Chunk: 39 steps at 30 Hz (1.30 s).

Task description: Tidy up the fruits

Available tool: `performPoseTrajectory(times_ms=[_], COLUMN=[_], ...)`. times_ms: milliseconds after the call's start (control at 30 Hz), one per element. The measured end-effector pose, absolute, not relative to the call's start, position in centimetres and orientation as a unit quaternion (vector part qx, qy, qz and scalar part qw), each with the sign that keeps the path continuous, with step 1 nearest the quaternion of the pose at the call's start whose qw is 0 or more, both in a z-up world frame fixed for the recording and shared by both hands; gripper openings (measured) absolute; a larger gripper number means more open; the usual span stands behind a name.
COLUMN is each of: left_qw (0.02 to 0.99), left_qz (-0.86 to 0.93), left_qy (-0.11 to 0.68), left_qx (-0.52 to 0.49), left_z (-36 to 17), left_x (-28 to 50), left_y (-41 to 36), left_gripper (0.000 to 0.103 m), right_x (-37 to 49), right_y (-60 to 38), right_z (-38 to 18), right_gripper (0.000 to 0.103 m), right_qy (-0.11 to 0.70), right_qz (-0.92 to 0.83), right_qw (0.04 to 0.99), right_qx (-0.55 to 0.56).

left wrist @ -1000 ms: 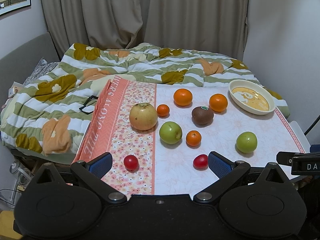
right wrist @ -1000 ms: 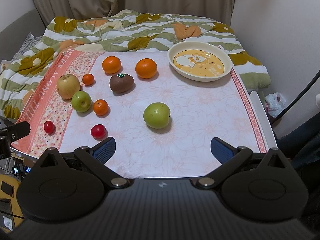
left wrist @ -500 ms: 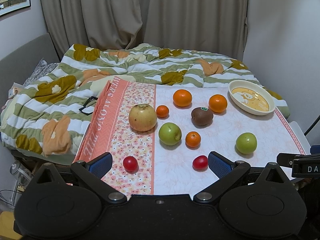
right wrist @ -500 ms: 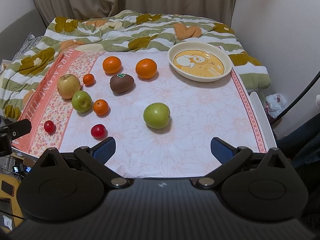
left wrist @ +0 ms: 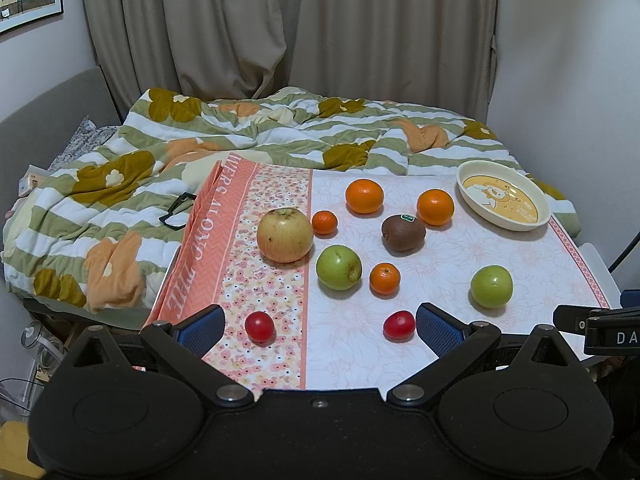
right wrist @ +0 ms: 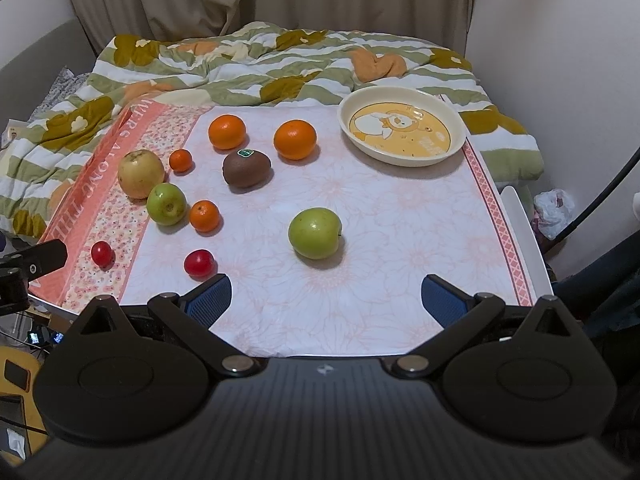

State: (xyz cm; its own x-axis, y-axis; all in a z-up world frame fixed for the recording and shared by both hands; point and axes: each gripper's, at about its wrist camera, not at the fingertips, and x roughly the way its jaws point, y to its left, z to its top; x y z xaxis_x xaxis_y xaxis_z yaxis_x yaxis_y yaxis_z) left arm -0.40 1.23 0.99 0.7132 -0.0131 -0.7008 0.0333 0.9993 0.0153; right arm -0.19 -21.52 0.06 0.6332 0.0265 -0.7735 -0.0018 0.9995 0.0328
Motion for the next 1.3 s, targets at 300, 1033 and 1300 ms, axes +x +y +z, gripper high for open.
performPoseTrajectory(times_ms=[300,1033,1300], left_qw=[0.927,0.922,0.903], left_qz=[-0.003,0.001,-0.063], left_qy=[0.376,0.381,0.416], left_qx=[0.013,0.065,0.091], left_z=[1.3,-1.8,-5.8], left_x=[-0.5,2.0,4.9], left_y=[1.0,5.6,8.4], left_gripper=[0.103,0.102,0.091], right_x=[0.0,2.8,3.6], right_y=[-22.1,-17.6,-13.1], right_z=[0.2,-2.1,-5.8], right_gripper=[0.103,0.103,0.103], right_qy=[0.424,0.424,0.441], right_qz=[0.015,0.069,0.044], right_qw=[0.906,0.903,0.896], right_qx=[0.018,0.018,0.035])
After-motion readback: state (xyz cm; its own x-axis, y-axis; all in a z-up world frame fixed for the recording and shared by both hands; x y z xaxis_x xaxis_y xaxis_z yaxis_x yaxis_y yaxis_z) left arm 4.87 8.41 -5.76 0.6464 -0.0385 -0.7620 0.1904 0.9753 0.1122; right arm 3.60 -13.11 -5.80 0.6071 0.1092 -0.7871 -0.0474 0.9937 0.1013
